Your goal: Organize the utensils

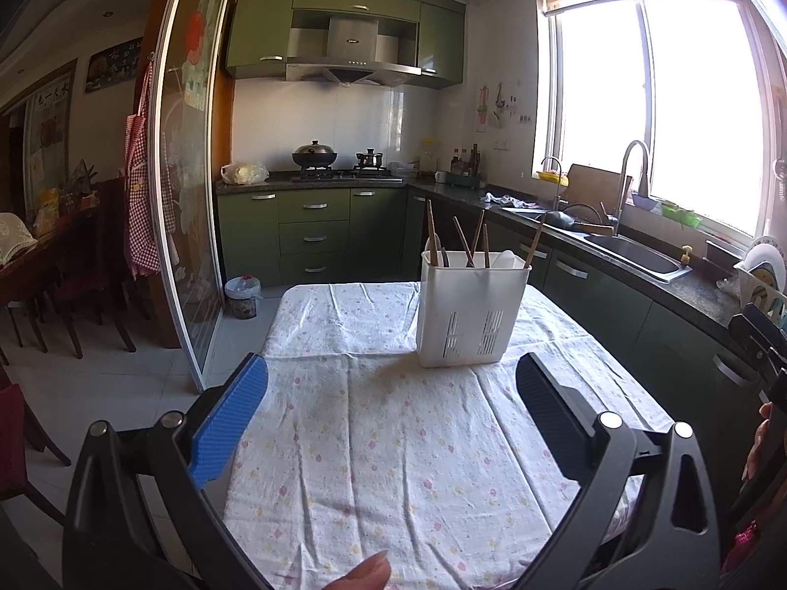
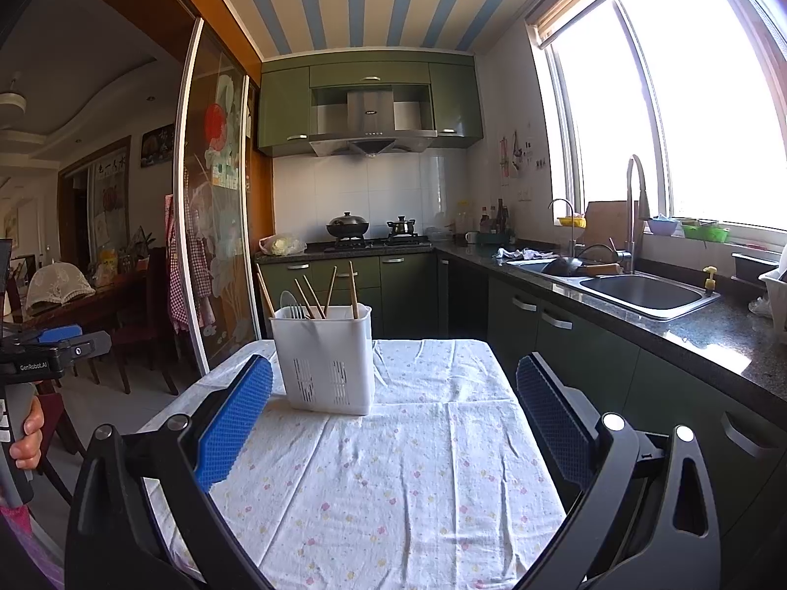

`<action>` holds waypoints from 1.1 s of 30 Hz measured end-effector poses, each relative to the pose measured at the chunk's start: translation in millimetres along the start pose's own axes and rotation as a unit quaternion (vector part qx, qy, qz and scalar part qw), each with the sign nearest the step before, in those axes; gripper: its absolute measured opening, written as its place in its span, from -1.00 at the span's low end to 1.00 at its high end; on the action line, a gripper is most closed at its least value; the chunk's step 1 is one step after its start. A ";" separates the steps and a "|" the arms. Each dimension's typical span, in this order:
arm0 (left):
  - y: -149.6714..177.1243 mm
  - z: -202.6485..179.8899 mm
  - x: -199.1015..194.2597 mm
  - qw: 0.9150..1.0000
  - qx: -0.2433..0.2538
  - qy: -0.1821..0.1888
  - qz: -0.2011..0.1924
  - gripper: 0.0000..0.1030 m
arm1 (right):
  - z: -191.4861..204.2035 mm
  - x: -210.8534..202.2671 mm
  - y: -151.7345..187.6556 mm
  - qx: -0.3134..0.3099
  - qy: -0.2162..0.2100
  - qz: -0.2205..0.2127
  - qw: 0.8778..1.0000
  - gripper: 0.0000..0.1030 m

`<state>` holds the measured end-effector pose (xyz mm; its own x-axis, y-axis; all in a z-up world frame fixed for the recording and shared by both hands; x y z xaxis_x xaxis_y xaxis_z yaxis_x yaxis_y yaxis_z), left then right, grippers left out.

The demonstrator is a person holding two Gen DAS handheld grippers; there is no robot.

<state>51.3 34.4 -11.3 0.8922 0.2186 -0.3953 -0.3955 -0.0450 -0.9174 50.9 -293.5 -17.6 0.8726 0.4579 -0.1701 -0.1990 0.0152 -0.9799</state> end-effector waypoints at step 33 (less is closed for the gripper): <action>-2.8 -4.8 -1.3 1.000 0.007 0.000 -0.006 0.87 | -0.8 2.9 5.1 0.003 -0.002 0.007 1.000 0.91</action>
Point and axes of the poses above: each gripper's, at about its wrist camera, not at the fingertips, and x roughly the way its jaws point, z to its left, y to its underside, the point moved 4 cm from there along x, roughly the way its jaws point, and after that the axes turned 12 degrees about -y, right-handed, at the moved point
